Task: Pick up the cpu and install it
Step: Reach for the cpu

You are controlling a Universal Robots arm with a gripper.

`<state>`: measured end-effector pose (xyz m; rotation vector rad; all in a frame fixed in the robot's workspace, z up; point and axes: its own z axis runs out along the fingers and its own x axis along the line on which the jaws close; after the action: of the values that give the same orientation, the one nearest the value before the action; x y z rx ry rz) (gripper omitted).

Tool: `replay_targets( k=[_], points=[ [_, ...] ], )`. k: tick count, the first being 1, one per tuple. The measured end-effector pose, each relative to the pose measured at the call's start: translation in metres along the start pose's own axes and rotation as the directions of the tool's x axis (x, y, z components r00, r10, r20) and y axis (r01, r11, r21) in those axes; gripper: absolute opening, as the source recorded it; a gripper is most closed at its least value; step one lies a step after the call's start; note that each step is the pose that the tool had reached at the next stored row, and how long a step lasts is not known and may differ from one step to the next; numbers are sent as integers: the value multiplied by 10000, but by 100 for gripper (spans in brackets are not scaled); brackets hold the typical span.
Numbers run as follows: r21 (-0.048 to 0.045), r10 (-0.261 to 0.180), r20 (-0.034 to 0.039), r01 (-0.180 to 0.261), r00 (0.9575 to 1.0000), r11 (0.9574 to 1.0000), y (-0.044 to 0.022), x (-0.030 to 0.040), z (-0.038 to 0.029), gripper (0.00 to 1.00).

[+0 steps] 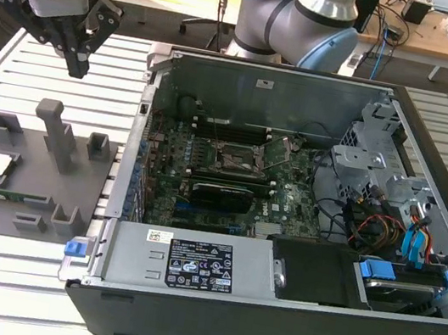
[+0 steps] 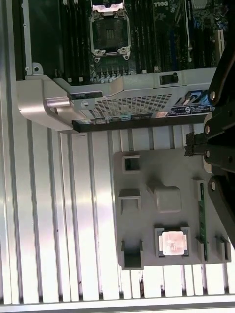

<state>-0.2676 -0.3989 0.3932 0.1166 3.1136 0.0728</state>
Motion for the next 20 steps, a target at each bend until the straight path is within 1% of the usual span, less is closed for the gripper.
replay_targets(
  k=[9, 15, 20],
  points=[
    [0, 1, 0, -1, 10000, 10000, -8, 103, -3, 11],
    [0, 1, 0, -1, 10000, 10000, -11, 146, -4, 11],
    [-1, 0, -1, 0, 10000, 10000, -17, 225, 0, 11]
  ],
)
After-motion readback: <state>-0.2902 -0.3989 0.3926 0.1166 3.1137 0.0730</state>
